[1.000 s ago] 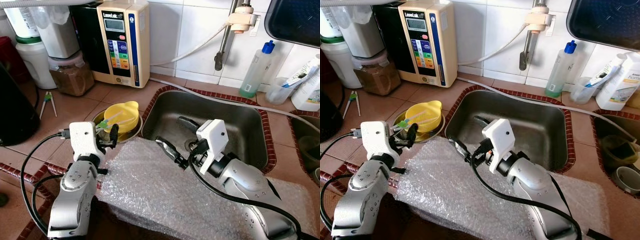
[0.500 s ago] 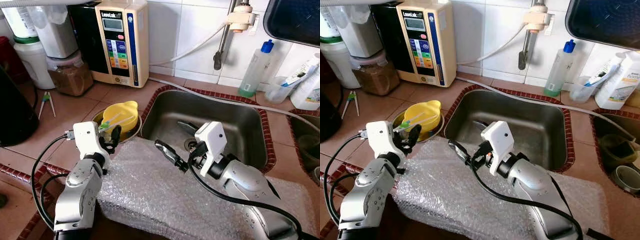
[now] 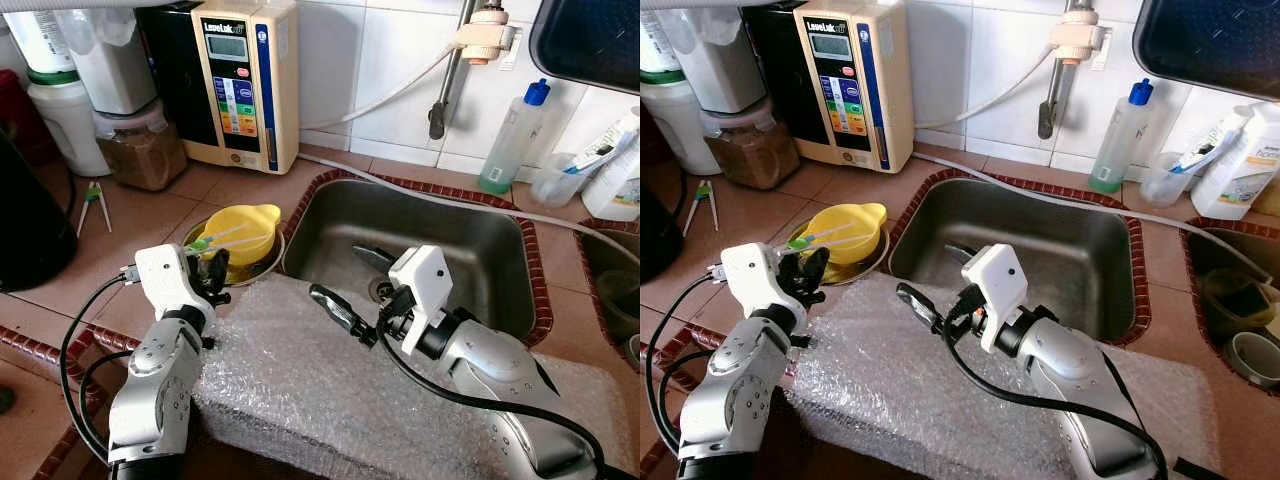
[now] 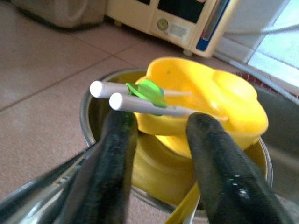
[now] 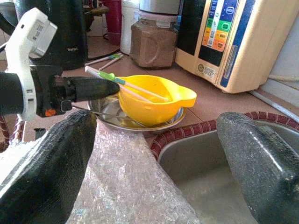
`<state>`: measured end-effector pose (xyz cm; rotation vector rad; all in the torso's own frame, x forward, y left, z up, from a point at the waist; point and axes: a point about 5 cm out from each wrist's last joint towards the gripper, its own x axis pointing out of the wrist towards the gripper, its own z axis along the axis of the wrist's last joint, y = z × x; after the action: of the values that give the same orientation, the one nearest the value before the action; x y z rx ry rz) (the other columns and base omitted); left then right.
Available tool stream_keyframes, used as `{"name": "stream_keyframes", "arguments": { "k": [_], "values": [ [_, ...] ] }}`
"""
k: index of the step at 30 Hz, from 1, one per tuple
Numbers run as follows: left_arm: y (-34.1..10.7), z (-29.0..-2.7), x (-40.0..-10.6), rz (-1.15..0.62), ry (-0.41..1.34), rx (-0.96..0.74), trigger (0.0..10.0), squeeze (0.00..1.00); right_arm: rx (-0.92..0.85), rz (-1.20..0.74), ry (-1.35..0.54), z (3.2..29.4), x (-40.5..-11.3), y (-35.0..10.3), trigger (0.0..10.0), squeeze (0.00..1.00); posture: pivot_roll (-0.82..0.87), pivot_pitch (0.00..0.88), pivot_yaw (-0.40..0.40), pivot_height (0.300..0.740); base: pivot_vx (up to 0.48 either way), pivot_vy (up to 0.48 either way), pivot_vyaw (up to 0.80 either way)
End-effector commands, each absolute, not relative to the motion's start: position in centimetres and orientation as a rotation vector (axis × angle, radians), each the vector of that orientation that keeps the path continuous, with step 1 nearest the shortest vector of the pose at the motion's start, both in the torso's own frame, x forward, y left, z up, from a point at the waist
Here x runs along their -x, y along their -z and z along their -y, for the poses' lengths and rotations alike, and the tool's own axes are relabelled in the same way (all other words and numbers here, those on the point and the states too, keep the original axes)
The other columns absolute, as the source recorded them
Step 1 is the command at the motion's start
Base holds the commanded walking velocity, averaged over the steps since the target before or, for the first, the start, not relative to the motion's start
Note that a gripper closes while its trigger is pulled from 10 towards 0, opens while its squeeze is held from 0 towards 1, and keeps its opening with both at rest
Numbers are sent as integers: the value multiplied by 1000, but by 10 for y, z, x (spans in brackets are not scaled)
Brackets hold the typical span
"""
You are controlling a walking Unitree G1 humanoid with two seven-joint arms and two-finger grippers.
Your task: Kitchen organization
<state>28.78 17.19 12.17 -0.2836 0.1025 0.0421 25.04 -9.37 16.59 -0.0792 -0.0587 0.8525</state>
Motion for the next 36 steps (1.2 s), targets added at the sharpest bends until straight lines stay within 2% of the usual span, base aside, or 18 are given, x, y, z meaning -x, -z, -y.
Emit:
{"name": "stream_keyframes", "arguments": {
  "k": [1,6,8,9,10,11,17,18,19,20,26,27,28,29,30,36],
  "values": [
    [-128,-172,-291,-70,-50,300,0,0,91,68,-862,93,-251,-167,10000,0,-59,0,-2,740,0,0,0],
    [-129,-172,-292,-66,-50,287,0,0,92,68,-865,93,-251,-167,10000,0,-59,0,-5,740,0,0,0],
    [-128,-174,-291,-71,-77,274,10000,0,91,66,-863,93,-251,-167,10000,0,-60,0,-6,740,0,0,0],
    [-127,-174,-290,-69,-88,278,10000,745,90,65,-863,93,-251,-166,10000,0,-60,0,-6,740,0,0,0],
    [-127,-175,-290,-66,-93,282,10000,745,89,64,-863,93,-250,-166,10000,0,-60,0,-6,740,0,0,0],
    [-127,-176,-290,-67,-101,292,10000,1000,89,63,-863,93,-250,-166,10000,0,-62,0,-7,740,0,0,0],
    [-124,-175,-292,-91,-106,291,10000,1000,86,61,-862,92,-250,-165,10000,0,-66,0,-6,740,0,0,0],
    [-123,-175,-292,-94,-106,292,10000,757,86,60,-862,92,-250,-165,10000,0,-67,0,-6,740,0,0,0],
    [-123,-175,-292,-94,-106,292,10000,757,86,60,-862,92,-250,-165,10000,0,-67,0,-6,740,0,0,0],
    [-123,-174,-293,-98,-108,313,10000,0,85,60,-861,92,-250,-165,10000,0,-68,0,-6,740,0,0,0],
    [-122,-173,-300,-101,-106,384,10000,0,77,58,-857,93,-250,-165,10000,0,-66,0,-10,740,0,0,0],
    [-125,-172,-304,-89,-101,398,9765,0,74,58,-857,92,-250,-164,10000,0,-67,0,-10,740,0,0,0],
    [-128,-173,-307,-74,-103,413,2471,0,73,58,-858,92,-250,-164,10000,0,-67,0,-10,740,0,0,0],
    [-129,-173,-308,-69,-106,418,2471,0,73,58,-859,92,-250,-164,10000,0,-67,0,-10,740,0,0,0],
    [-129,-173,-309,-67,-109,424,0,0,73,58,-860,92,-250,-164,10000,0,-67,0,-10,740,0,0,0],
    [-135,-177,-312,-30,-138,439,0,0,77,57,-858,93,-250,-165,10000,0,-71,0,-7,740,0,0,0]
  ]
}}
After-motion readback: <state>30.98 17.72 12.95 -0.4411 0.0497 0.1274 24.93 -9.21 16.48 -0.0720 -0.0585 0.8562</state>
